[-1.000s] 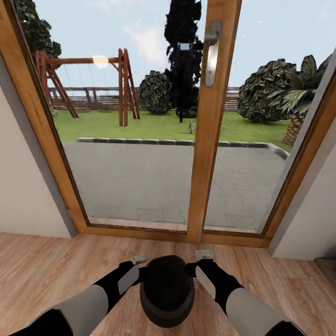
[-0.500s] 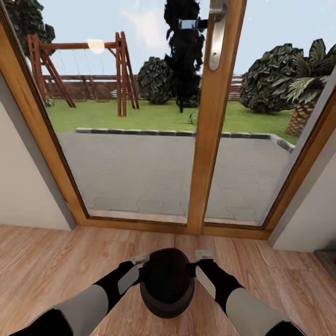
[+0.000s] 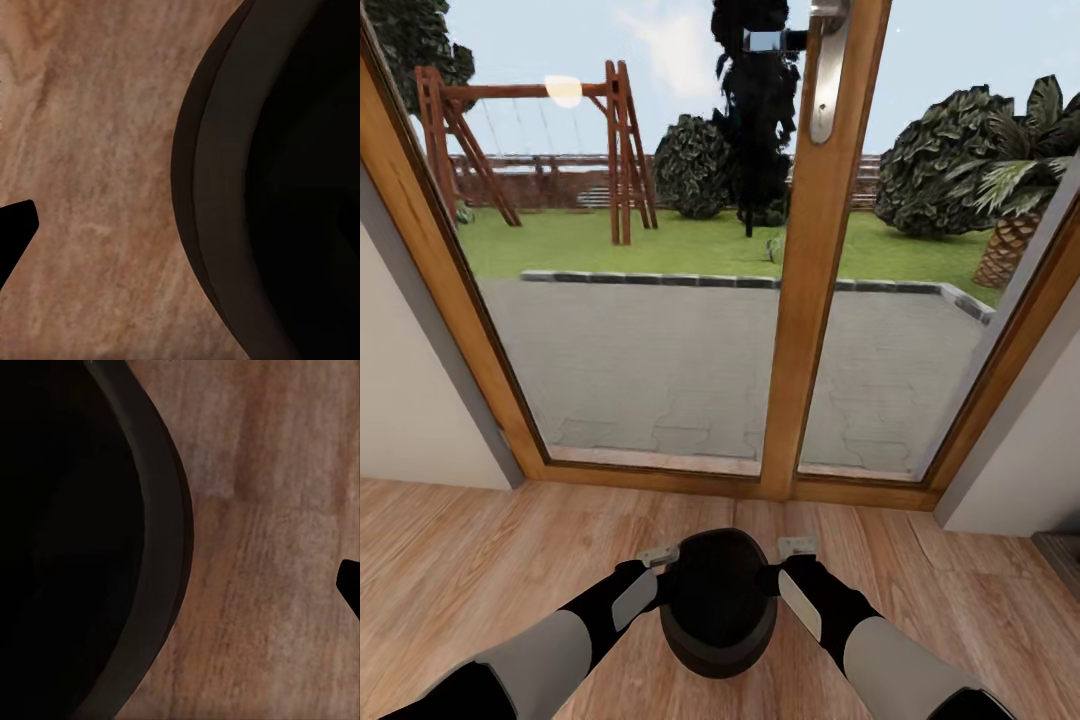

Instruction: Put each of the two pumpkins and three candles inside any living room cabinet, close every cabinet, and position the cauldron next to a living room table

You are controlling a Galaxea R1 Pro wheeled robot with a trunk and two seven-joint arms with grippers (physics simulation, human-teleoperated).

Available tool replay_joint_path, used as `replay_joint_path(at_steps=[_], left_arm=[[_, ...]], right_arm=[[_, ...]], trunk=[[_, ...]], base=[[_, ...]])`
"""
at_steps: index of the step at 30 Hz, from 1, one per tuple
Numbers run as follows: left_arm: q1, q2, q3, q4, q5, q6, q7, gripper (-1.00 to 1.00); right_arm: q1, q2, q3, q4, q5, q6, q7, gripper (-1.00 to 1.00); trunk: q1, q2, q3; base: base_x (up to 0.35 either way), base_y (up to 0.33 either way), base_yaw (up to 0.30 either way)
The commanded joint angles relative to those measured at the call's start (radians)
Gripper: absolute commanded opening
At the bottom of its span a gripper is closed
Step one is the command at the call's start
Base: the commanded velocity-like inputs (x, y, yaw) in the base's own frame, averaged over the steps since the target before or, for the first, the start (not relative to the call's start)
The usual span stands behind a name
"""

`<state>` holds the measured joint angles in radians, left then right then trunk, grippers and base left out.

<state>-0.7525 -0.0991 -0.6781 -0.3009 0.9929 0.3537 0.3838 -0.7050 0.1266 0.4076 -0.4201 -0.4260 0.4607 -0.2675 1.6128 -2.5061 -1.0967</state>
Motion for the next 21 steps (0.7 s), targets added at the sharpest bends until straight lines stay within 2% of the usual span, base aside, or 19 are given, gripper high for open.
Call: replay_joint_path(at_steps=[1,8,21], left_arm=[[-0.001,0.002,-0.008,-0.001,0.009,0.002,0.007,1.00],[-0.001,0.002,-0.008,0.000,0.009,0.002,0.007,1.00],[-0.001,0.002,-0.008,0.000,0.007,0.002,0.009,1.00]], right_arm=[[-0.001,-0.001,0.008,-0.002,-0.011,0.005,-0.009,1.00],[-0.001,-0.001,0.007,-0.002,-0.010,0.006,-0.009,1.00],[-0.001,-0.002,0.007,-0.002,-0.011,0.006,-0.009,1.00]], trunk=[[0.000,0.000,-0.001],[0.000,0.000,-0.001],[0.000,0.000,-0.001]], base=[[0.020,0.000,0.000],[0.100,0.000,0.000],[0.005,0.000,0.000]])
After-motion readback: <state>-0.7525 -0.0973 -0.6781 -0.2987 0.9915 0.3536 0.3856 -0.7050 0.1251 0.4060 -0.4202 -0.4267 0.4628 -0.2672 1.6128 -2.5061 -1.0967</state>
